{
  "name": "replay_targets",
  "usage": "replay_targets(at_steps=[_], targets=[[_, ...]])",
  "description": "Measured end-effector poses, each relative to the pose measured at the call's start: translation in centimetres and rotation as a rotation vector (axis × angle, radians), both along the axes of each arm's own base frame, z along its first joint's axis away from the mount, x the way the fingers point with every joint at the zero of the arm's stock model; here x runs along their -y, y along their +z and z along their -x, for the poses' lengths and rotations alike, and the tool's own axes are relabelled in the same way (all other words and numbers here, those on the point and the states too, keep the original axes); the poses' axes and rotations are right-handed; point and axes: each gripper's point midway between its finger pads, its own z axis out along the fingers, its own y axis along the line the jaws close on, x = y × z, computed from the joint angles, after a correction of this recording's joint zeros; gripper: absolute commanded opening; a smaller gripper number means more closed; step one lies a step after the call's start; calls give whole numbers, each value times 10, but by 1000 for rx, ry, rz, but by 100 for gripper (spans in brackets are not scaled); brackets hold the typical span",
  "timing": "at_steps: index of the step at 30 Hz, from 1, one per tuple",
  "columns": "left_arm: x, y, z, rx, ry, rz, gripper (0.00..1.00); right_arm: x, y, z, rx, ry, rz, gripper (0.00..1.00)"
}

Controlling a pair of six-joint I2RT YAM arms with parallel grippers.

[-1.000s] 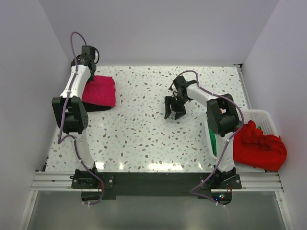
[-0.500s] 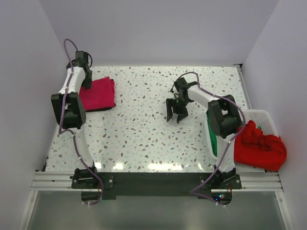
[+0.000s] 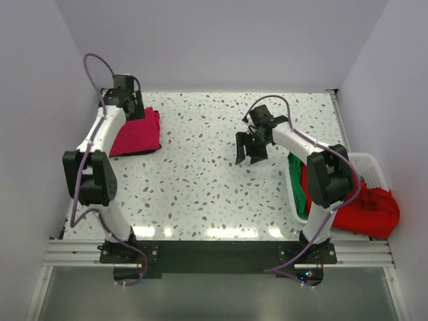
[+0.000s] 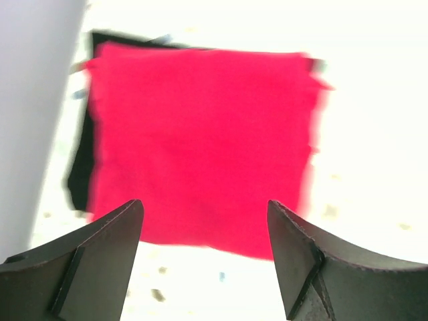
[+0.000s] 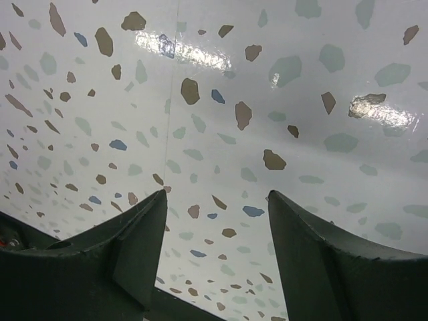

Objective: Fold and stack the t-shirts
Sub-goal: Neatly place the folded tshirt to the corner, then reset both grippers

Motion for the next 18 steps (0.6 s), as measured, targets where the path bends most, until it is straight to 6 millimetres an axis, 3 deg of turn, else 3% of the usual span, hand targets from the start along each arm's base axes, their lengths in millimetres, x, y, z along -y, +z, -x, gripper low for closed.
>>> replay_targets(at_steps=[4, 5, 10, 14, 18], targets=[[76, 40, 10, 171, -110, 60, 80, 3, 6, 0, 50, -11, -4, 66], [110, 48, 17, 206, -173, 83, 80, 4, 7, 0, 64, -15, -5, 66], [203, 54, 57, 271, -335, 135, 81, 6, 15, -2, 129, -27, -19, 66], [250, 37, 87, 248, -417, 146, 81, 10, 21, -2, 169, -42, -18, 66], [261, 25, 112, 225, -451, 163, 82, 18, 26, 4, 208, -62, -9, 66]])
